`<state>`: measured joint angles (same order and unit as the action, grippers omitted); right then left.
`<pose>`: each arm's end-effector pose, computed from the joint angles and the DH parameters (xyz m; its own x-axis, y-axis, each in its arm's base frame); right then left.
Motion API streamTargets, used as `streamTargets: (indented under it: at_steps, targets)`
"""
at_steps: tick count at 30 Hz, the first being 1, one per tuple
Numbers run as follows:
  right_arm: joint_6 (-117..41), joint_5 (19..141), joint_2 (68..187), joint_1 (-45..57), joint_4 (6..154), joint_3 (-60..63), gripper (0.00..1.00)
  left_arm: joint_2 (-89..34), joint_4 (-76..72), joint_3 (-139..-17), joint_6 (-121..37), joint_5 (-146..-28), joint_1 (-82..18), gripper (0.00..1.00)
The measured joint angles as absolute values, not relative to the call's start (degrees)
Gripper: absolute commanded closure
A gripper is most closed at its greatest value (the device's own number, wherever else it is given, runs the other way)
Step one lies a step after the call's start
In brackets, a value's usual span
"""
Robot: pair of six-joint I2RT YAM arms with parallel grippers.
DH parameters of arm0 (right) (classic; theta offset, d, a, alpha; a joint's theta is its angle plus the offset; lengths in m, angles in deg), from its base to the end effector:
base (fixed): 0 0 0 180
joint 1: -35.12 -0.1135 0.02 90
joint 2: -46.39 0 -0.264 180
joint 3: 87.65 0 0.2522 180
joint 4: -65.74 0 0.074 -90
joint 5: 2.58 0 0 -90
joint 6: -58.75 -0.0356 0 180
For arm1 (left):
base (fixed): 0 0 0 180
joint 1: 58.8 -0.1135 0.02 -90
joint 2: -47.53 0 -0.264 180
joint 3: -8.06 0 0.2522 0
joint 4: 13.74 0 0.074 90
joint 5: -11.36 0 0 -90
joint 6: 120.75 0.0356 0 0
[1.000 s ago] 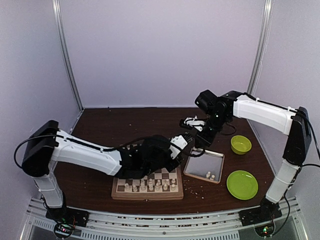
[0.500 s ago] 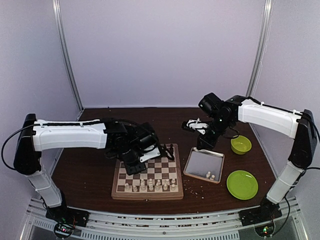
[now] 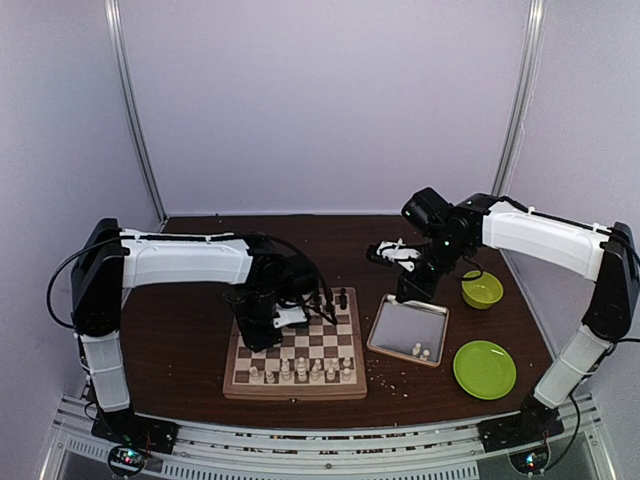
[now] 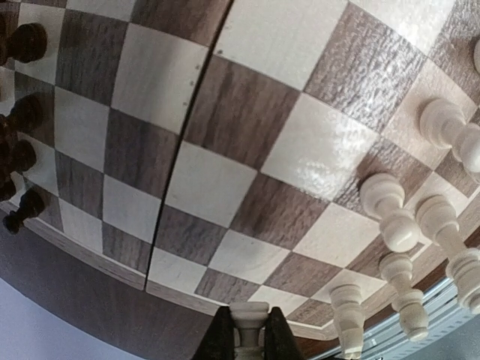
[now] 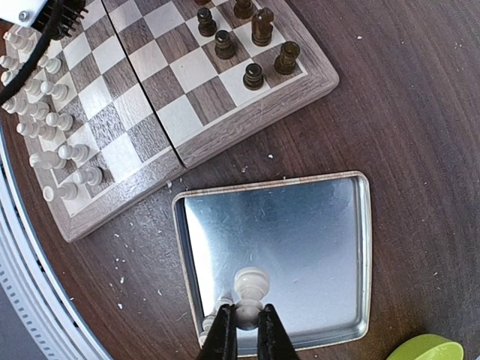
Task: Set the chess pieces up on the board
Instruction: Place the pawn on c2.
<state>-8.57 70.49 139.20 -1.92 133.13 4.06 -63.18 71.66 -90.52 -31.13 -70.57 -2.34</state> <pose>0.2529 0.2039 0.2718 -0.4301 -0.7867 -0.4428 -0.8967 0.4291 0.1086 0.1951 -0.2853 0.1991 -0.5533 0.8228 0.1301 0.8318 0.5372 0.1400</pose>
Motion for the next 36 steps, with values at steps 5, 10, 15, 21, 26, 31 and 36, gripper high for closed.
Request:
streamTargets:
  at_steps: [5,10,15,21,26,31,36]
  targets:
    - [-8.51,70.34,139.20,-1.81,132.91,4.02,0.97,-64.41,71.77,-91.24,-30.26,-72.56,-3.80,0.87]
    - [-8.44,70.32,139.22,-1.81,132.78,3.80,0.97,-67.27,71.87,-91.24,-29.06,-75.92,-4.00,0.86]
    - [-8.29,70.30,139.22,-1.79,132.75,3.80,0.97,-67.66,71.85,-91.33,-28.27,-79.03,-4.00,0.86]
    - [-7.68,70.32,139.24,-1.79,132.78,3.80,0.97,-67.90,71.77,-91.78,-27.59,-81.04,-4.00,0.86]
    - [-7.55,70.32,139.29,-1.79,132.78,3.80,0.97,-68.54,71.46,-93.27,-27.22,-82.55,-4.00,0.85]
    - [-7.46,70.32,139.29,-1.79,132.78,3.80,0.97,-68.89,71.28,-94.36,-27.05,-83.70,-3.95,0.85]
    - [-7.46,70.32,139.31,-1.79,132.78,3.80,0.97,-69.17,71.24,-94.36,-26.78,-84.51,-3.93,0.86]
